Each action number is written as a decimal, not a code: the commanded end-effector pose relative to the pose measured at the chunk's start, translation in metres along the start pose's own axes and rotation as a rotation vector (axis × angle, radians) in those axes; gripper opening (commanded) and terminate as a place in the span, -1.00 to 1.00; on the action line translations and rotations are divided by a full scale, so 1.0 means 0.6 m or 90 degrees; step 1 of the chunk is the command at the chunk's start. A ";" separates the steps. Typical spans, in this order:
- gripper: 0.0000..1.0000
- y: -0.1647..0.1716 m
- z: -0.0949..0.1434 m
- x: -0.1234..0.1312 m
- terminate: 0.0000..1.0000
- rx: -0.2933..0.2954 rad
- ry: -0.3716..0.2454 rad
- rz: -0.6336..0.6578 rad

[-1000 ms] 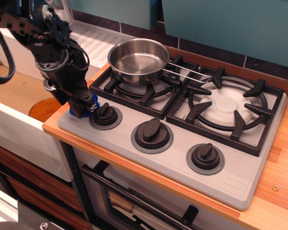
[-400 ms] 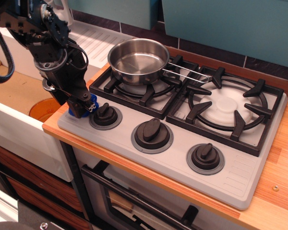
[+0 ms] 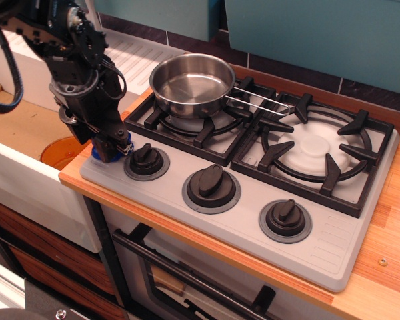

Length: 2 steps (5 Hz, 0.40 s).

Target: Put pan on stove and put blueberry in pan

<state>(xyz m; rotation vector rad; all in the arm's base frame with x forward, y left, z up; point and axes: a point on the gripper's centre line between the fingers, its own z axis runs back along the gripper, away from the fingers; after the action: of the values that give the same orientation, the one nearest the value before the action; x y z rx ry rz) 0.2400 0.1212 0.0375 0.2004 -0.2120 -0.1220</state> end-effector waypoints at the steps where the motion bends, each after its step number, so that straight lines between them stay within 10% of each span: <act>1: -1.00 0.023 0.134 0.065 -1.00 0.040 0.031 -0.005; 2: -1.00 0.024 0.166 0.077 -1.00 0.045 0.045 -0.007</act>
<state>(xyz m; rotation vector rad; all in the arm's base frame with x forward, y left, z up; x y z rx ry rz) 0.2558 0.1113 0.1279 0.2466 -0.0800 -0.1194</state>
